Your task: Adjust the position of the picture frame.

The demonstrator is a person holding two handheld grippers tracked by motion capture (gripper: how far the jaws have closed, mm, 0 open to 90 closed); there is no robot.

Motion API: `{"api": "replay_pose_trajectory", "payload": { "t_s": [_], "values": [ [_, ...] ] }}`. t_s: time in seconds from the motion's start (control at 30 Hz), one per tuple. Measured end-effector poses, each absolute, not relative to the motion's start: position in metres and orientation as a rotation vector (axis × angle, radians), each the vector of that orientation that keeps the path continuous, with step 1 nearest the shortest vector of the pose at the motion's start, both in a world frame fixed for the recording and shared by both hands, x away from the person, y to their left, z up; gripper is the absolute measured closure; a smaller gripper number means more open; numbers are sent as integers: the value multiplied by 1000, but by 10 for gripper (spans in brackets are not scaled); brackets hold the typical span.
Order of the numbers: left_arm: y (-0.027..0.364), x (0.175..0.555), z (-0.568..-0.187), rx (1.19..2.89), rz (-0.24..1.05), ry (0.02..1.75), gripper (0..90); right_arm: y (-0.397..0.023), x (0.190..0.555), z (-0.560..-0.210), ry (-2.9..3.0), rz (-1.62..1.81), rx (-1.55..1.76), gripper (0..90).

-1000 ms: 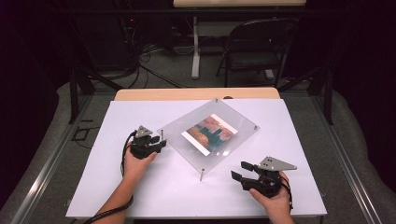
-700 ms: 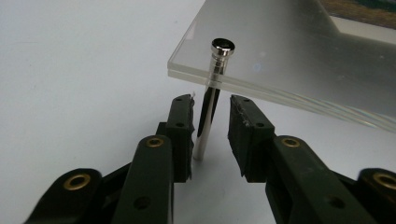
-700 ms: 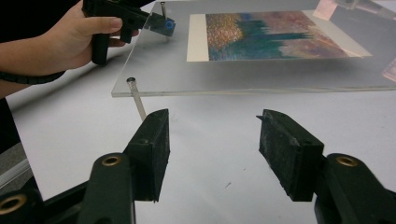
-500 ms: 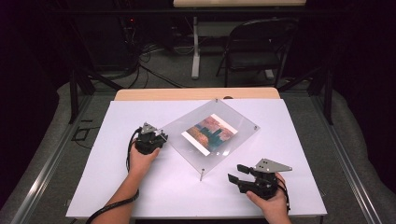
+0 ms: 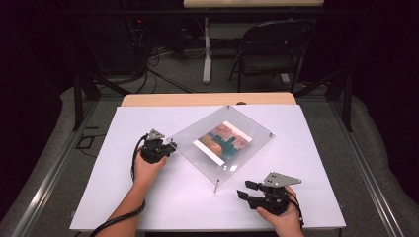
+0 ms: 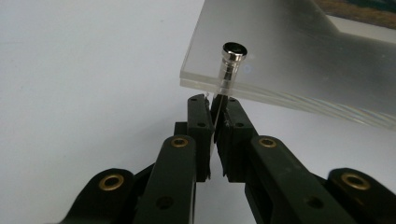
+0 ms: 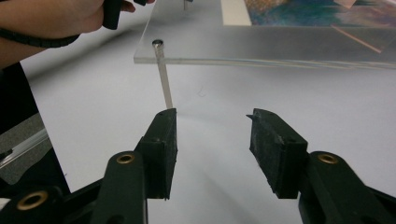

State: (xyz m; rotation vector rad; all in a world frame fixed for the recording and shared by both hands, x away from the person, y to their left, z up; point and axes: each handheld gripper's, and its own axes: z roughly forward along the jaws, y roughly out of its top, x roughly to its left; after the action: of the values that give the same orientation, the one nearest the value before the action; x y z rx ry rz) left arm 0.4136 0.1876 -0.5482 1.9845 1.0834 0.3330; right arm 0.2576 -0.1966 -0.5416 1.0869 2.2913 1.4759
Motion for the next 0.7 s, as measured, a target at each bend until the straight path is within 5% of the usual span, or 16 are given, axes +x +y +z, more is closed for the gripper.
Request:
{"api": "replay_pose_trajectory", "payload": {
  "t_s": [0.7],
  "values": [
    [182,391,-526,1993,243,1056,840,-157,261,-552,2365,1495,976,616]
  ]
}}
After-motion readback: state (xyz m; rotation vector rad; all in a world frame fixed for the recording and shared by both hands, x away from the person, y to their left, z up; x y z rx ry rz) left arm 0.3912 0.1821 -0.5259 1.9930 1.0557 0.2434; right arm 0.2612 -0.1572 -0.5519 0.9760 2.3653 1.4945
